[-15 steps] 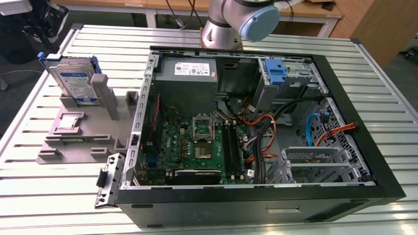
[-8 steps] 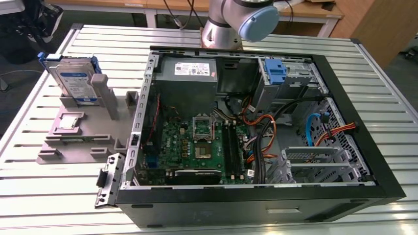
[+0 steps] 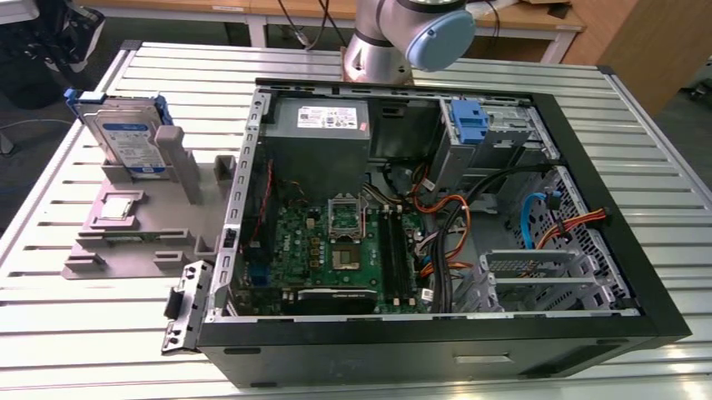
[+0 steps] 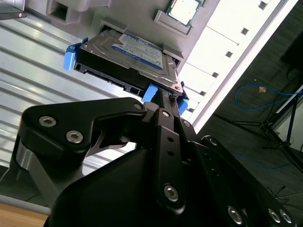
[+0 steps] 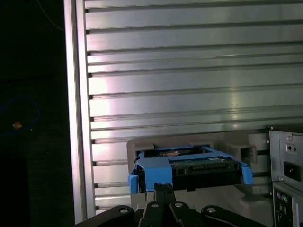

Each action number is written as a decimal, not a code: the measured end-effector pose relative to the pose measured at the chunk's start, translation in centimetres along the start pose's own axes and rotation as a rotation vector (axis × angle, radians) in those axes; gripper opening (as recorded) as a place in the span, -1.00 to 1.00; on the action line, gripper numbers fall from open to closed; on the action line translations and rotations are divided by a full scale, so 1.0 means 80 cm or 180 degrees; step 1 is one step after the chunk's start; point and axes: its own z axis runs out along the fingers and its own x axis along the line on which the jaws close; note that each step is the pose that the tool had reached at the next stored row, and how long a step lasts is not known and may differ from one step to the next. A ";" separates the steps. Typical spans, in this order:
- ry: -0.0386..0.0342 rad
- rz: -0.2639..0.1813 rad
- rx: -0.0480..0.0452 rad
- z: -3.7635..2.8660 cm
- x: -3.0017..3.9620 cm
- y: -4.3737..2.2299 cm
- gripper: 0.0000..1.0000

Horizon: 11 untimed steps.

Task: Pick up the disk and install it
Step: 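Pick up the disk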

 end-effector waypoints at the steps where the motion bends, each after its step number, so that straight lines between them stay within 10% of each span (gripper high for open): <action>1: 0.0000 0.0000 0.0000 0.0000 0.0001 0.0000 -0.80; 11: 0.0001 -0.0065 -0.0001 0.0000 0.0002 0.0000 -0.80</action>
